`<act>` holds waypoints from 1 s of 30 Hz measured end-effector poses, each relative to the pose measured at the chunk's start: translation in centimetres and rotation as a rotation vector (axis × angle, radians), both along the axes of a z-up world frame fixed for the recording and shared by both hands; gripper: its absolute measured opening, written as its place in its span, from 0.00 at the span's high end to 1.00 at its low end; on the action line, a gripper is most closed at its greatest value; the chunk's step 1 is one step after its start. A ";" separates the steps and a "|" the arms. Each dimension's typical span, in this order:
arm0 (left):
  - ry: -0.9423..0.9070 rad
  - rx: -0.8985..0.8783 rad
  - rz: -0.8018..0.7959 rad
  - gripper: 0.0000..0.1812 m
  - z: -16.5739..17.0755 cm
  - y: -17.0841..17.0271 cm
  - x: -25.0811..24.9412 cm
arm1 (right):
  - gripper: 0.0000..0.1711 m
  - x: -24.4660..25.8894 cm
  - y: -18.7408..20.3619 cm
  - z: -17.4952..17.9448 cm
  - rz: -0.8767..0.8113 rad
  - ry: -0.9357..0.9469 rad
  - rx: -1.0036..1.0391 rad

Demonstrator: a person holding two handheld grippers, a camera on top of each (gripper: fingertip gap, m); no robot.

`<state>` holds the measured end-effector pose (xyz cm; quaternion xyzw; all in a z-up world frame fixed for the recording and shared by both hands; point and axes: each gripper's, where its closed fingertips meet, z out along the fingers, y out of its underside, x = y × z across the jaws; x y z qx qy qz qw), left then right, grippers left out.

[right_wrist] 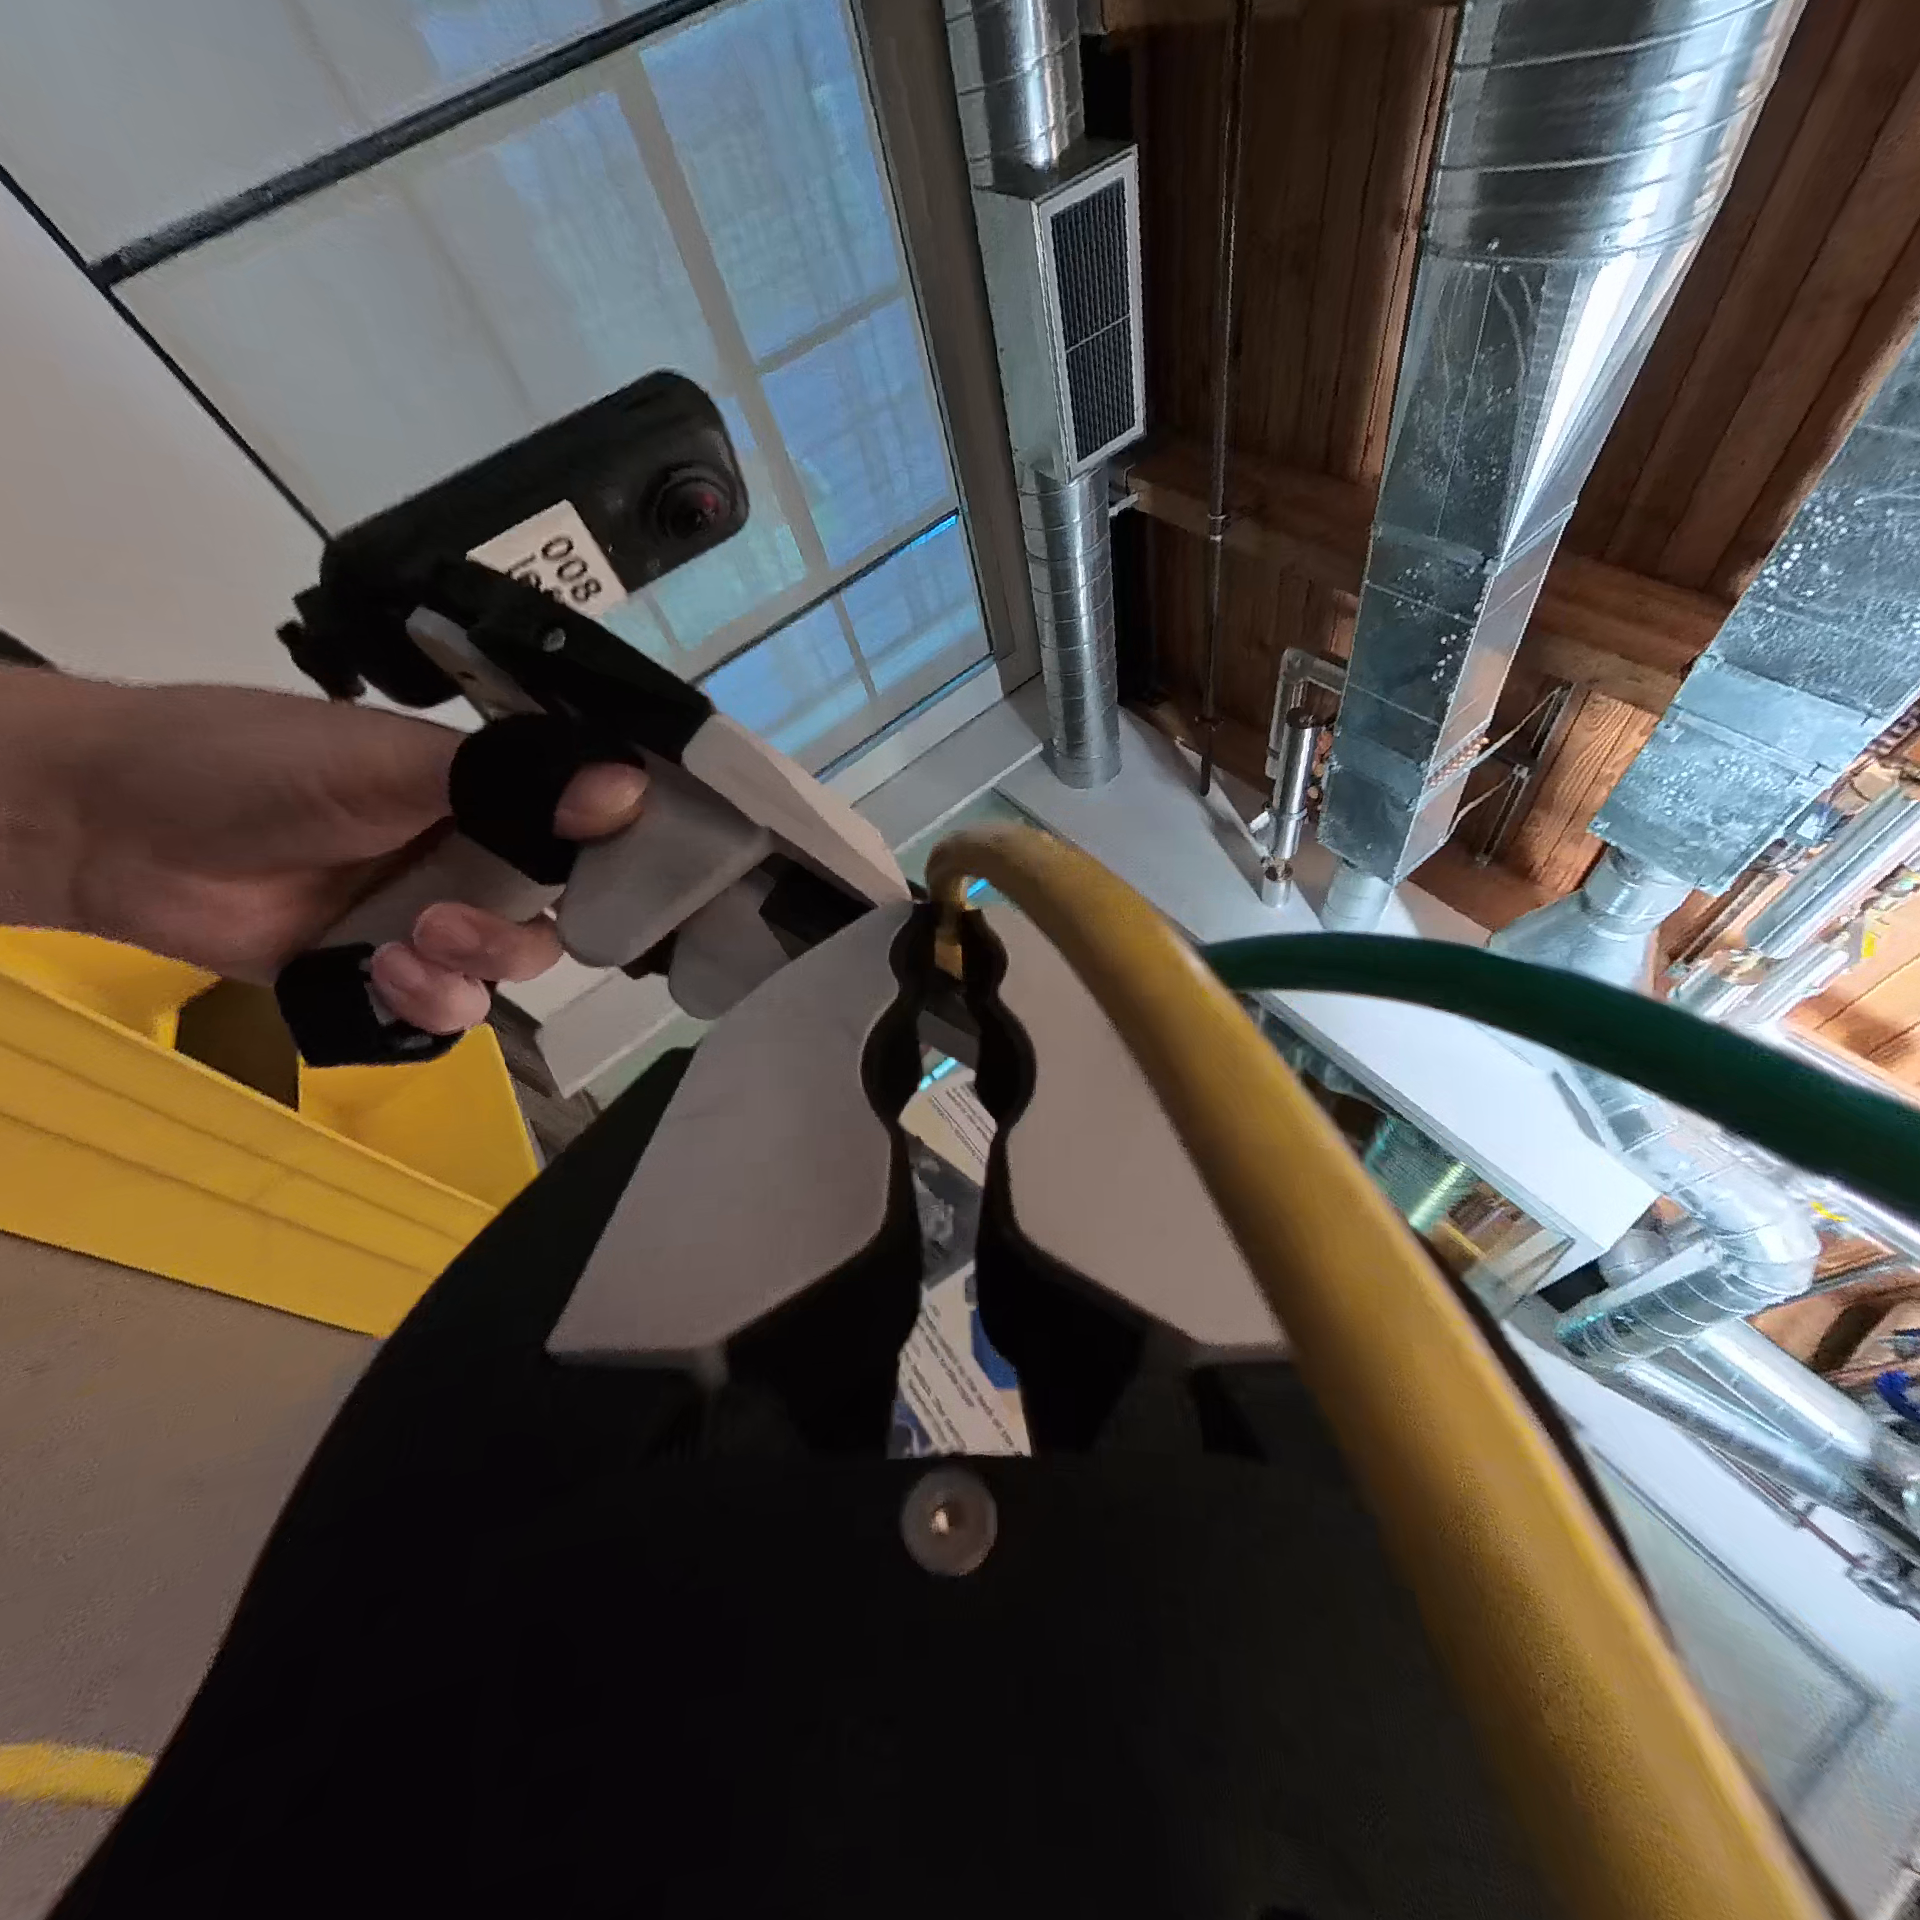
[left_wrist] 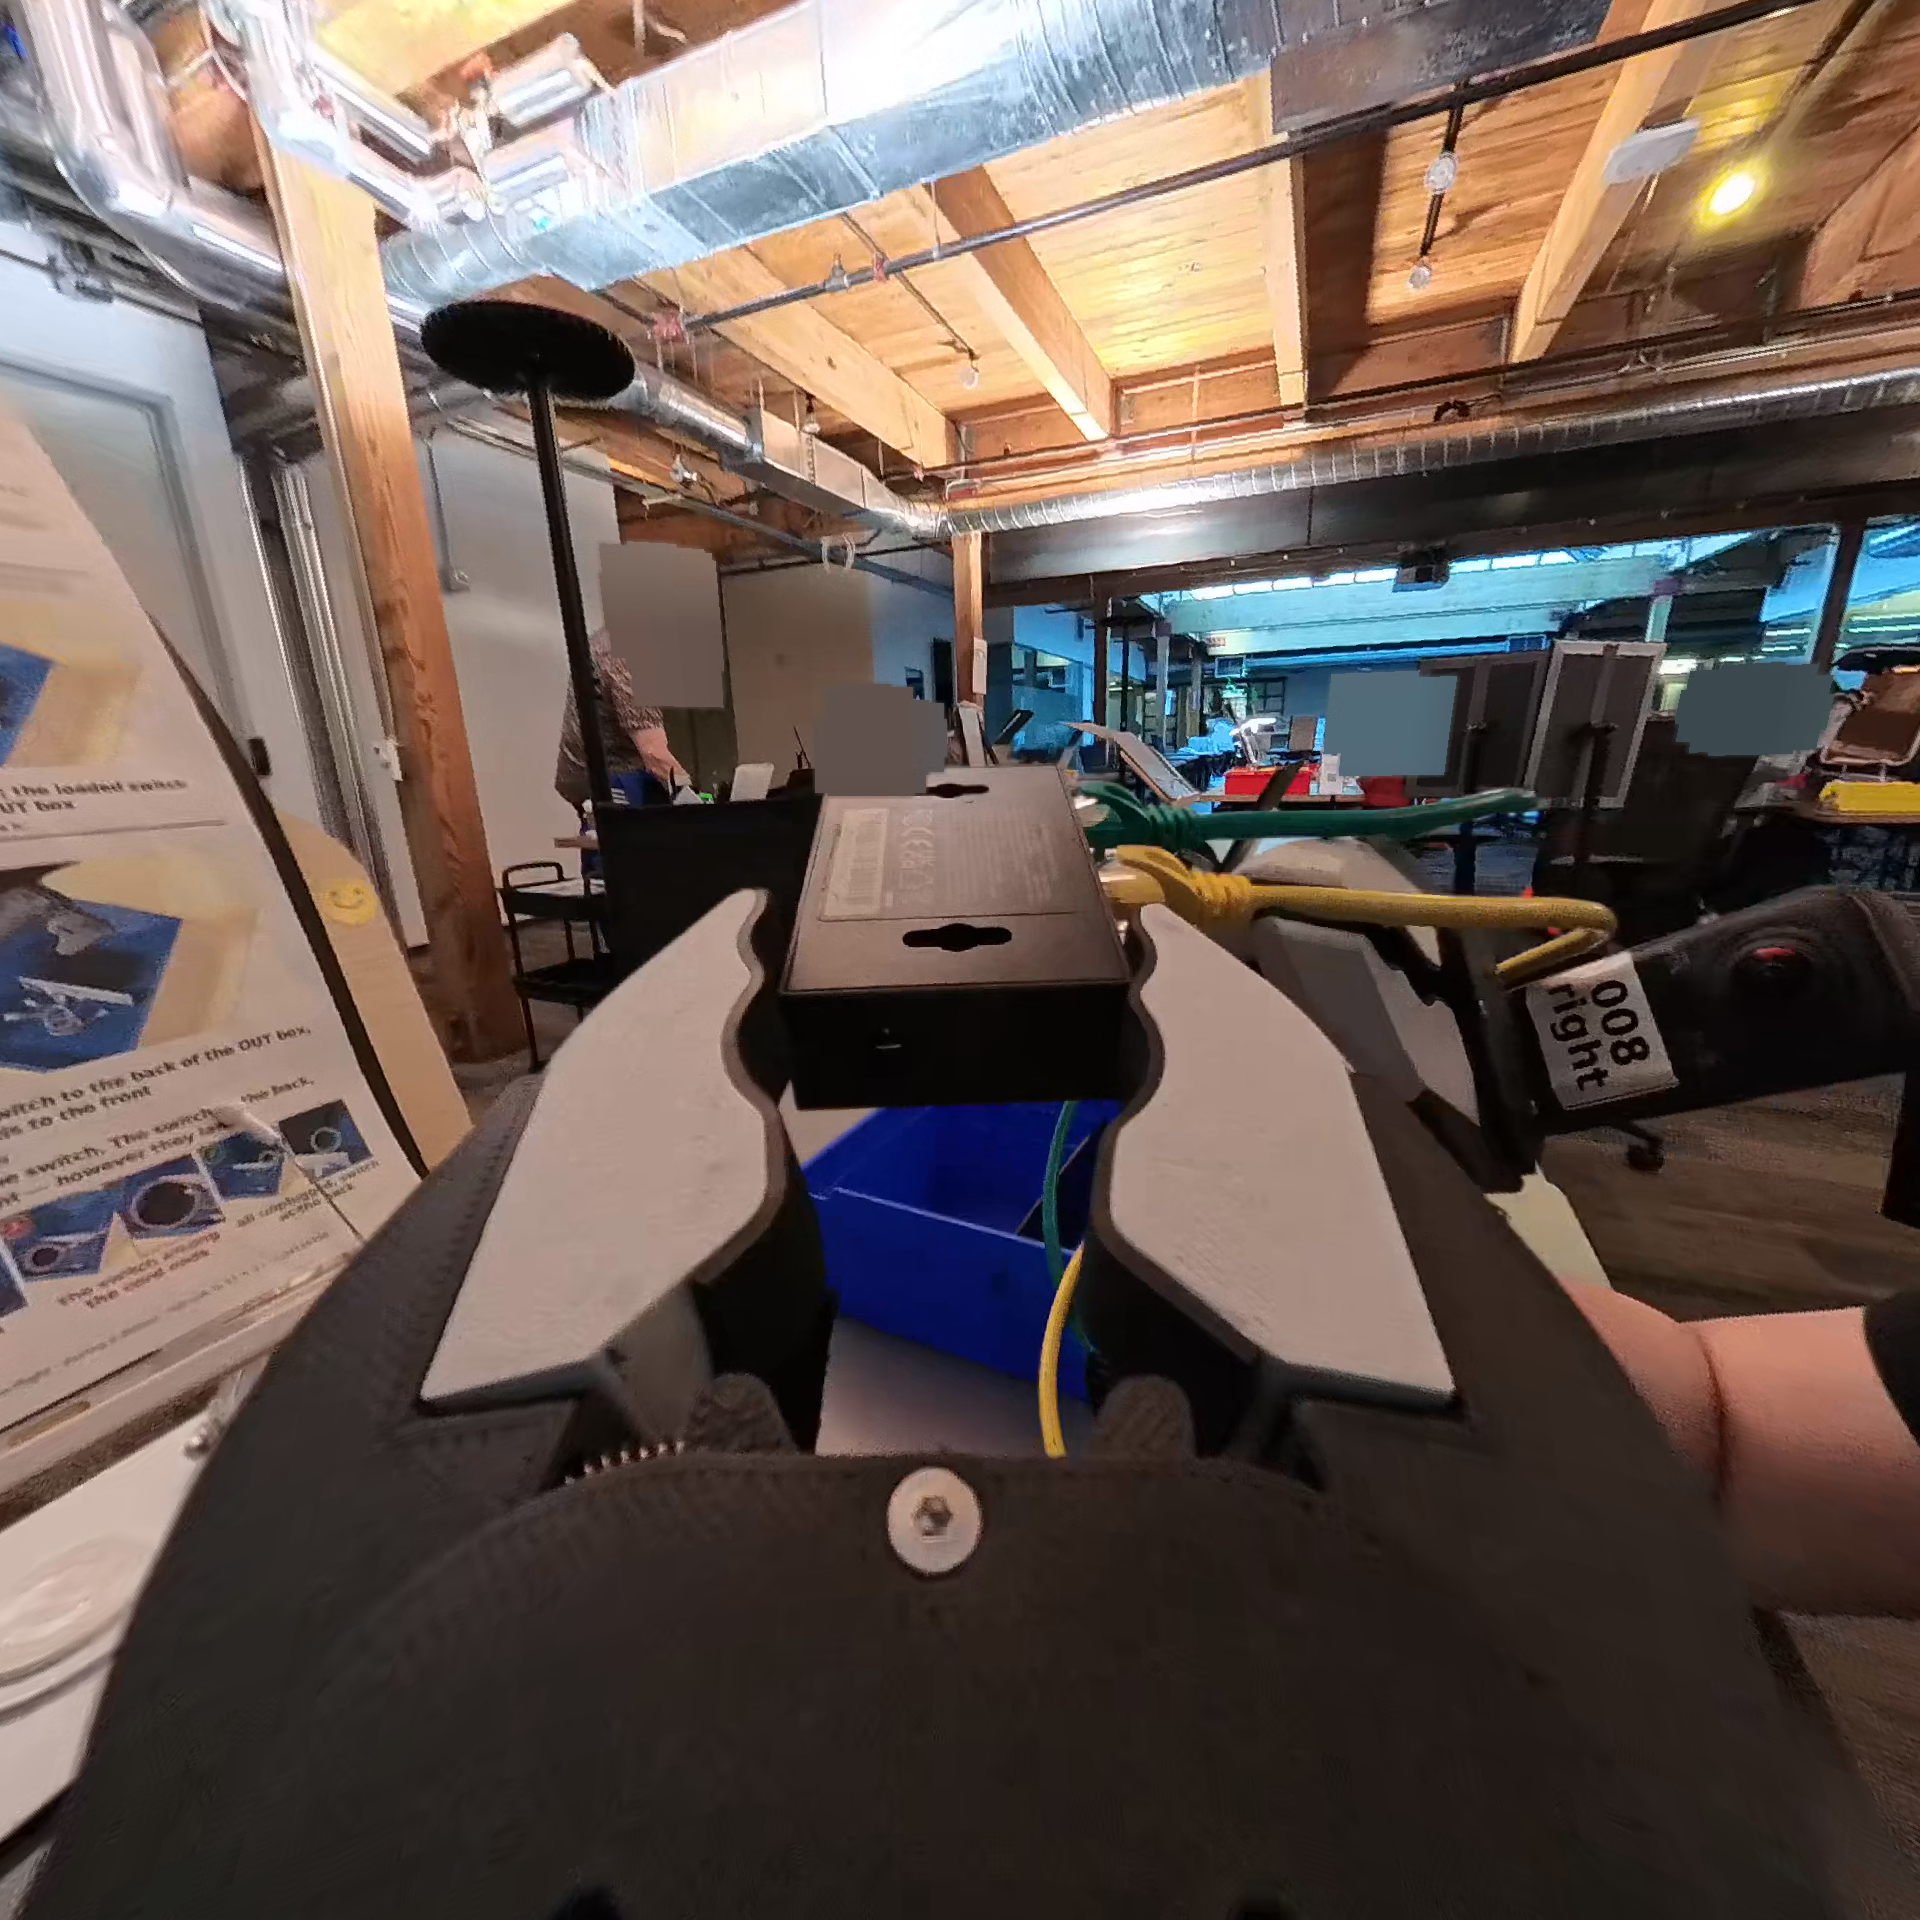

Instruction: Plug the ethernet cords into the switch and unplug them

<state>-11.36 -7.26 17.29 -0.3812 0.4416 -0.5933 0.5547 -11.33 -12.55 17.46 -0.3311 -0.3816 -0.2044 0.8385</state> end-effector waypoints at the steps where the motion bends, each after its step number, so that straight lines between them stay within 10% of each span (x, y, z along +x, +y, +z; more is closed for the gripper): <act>1: -0.013 0.005 0.007 0.67 0.2 -0.3 -0.1 | 0.96 0.0 -0.3 0.2 0.013 0.010 0.005; 30: -0.245 0.271 0.412 0.67 3.1 -1.3 -2.2 | 0.95 0.2 -0.1 1.9 0.235 0.350 -0.230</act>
